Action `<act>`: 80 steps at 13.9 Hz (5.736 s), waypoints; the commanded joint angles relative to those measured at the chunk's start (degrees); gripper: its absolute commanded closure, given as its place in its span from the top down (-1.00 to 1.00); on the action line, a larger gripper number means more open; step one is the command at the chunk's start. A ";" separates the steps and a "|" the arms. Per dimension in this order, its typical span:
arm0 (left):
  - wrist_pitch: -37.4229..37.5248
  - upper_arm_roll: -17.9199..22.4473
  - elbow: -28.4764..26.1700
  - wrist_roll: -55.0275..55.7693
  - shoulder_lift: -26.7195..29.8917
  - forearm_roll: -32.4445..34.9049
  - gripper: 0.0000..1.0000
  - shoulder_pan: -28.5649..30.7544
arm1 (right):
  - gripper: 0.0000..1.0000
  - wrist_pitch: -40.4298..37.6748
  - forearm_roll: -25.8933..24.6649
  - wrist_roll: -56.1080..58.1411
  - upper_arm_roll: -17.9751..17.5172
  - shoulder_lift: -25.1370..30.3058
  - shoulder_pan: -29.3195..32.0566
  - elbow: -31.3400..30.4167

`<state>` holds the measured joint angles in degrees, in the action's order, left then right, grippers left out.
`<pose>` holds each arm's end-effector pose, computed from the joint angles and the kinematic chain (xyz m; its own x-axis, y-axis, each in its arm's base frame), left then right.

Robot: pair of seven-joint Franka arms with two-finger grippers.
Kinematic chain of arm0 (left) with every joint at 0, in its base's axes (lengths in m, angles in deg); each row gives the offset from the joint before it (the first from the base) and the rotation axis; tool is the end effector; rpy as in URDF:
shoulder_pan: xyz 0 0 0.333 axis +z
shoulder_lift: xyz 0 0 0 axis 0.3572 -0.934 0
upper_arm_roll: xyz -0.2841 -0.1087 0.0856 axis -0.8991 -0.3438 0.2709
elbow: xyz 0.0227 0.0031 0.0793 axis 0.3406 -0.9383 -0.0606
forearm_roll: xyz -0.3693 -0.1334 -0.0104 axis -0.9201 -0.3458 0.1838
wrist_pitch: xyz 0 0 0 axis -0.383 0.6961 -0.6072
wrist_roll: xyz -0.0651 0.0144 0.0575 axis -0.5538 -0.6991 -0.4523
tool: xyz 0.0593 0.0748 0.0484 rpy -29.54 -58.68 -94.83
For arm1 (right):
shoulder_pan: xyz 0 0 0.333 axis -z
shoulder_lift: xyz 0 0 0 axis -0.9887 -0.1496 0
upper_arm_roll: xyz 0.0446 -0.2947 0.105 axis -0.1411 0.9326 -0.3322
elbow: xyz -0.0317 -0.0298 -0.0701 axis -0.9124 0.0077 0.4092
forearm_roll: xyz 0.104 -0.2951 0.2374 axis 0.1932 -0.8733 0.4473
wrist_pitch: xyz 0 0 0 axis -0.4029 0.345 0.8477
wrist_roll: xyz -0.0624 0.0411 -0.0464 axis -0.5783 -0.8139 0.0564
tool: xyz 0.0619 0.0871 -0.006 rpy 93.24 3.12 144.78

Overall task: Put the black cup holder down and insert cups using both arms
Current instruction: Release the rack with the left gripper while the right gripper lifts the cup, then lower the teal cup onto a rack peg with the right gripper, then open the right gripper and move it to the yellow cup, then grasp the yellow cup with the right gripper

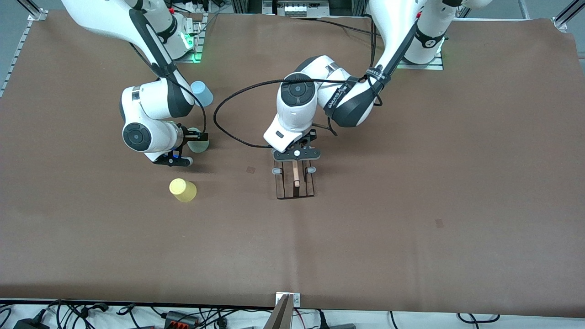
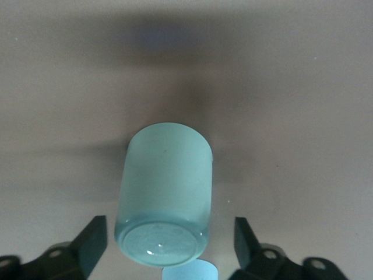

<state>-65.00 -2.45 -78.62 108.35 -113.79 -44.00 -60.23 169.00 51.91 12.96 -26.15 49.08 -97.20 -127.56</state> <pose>0.5303 -0.5143 0.3456 0.9924 0.0959 -0.0766 0.1013 -0.9923 0.0710 0.5132 0.1571 0.2171 0.9090 -0.0780 -0.4094 -0.0743 -0.9969 0.0251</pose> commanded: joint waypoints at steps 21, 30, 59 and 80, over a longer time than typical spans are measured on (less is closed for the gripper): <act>28.15 0.87 1.68 -29.56 16.48 -0.33 0.26 32.44 | -0.34 -21.48 10.79 -8.28 -0.18 -1.77 -10.30 35.44; 31.86 0.87 1.42 -36.00 17.62 0.29 1.00 35.88 | -0.34 -21.39 15.38 -11.70 -0.09 -8.10 -17.77 36.68; 10.41 0.78 -28.38 -37.32 38.98 6.44 1.00 42.73 | 1.00 -8.66 2.46 -10.83 18.45 -17.58 -11.46 41.07; 12.87 0.78 -26.62 -37.67 38.10 6.36 1.00 42.21 | -0.32 -8.47 9.14 4.64 18.19 -22.61 -8.19 38.35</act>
<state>-53.13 -1.59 -106.56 71.37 -75.36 -39.09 -17.85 160.91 60.06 16.31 -7.64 26.18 -106.18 -90.07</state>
